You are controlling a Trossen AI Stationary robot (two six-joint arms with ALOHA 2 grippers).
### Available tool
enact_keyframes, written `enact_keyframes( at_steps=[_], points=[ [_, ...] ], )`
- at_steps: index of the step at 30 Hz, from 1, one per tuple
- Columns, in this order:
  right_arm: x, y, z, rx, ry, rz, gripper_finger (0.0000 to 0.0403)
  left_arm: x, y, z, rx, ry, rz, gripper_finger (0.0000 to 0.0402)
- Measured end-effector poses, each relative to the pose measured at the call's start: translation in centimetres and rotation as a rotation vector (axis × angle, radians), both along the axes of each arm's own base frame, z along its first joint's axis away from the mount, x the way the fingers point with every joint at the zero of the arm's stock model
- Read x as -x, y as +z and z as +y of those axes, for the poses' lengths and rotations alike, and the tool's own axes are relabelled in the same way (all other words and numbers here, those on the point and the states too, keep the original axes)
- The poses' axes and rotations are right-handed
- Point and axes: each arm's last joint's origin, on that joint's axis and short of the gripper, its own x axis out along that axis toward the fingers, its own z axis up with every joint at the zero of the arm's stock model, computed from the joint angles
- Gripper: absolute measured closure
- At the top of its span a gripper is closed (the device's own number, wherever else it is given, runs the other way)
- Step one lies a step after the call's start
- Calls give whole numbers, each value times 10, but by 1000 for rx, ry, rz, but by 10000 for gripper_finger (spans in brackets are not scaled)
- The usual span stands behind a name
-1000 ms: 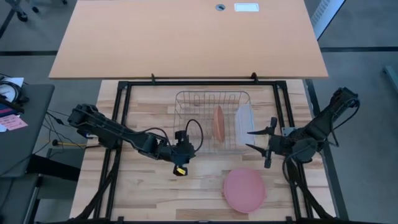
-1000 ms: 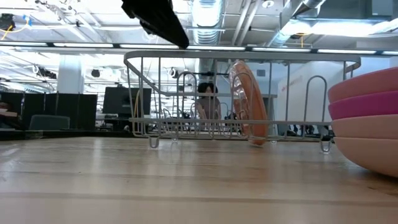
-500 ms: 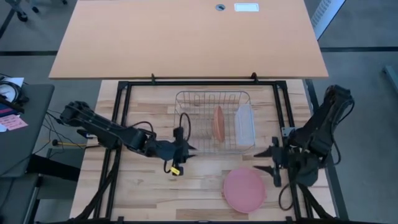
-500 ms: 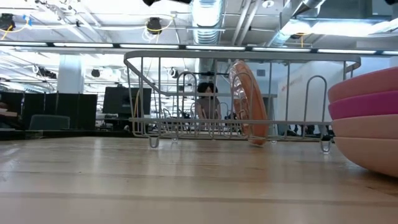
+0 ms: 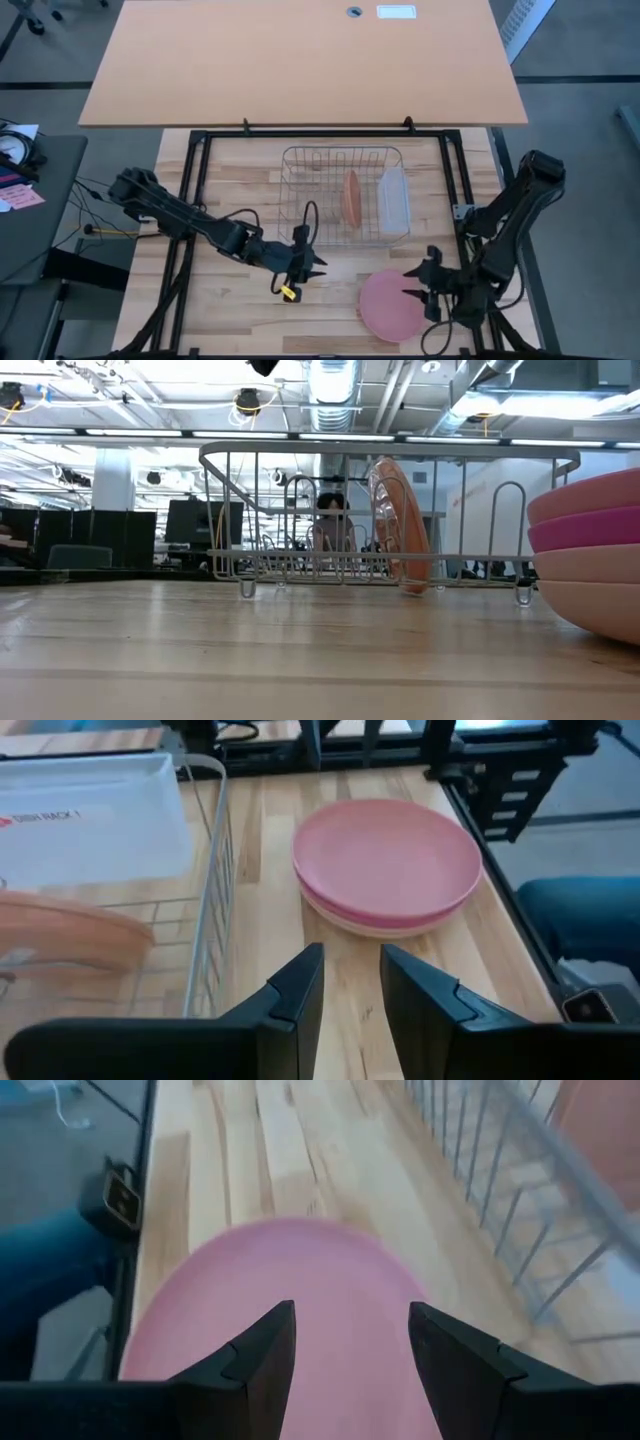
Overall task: Sort dishes
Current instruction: Put the light pink plate in the dish rack
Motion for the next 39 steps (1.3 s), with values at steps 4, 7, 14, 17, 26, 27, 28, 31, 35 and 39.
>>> enact_keyframes(
  at_steps=[4, 7, 14, 17, 26, 27, 28, 31, 35, 39],
  points=[
    [-2, -10, 5, -1, -5, 46, 203, 1, 1, -7, 8, -18, -15, 306],
    [-4, -15, 7, 4, -14, 57, 203, 2, 3, -12, 30, -26, -40, 305],
    [-4, -18, 8, 28, -7, 66, 203, 5, 7, -21, 76, -32, -75, 305],
    [-3, -18, 6, 48, -5, 77, 203, 5, 7, -22, 90, -24, -74, 305],
    [1, -21, 3, 31, -27, 144, 193, 5, 7, -21, 139, 61, -80, 306],
    [1, -21, 3, 31, -28, 145, 190, 6, 7, -22, 139, 57, -80, 306],
    [1, -21, 3, 32, -28, 146, 187, 7, 7, -23, 139, 54, -80, 306],
    [-1, -22, 0, 43, -42, 152, 177, 8, 7, -26, 136, 45, -79, 306],
    [-7, -22, -6, 57, -77, 161, 170, 8, 6, -26, 125, 38, -76, 306],
    [-11, -22, -9, 73, -71, 164, 170, 9, 5, -26, 119, 39, -65, 306]
  ],
)
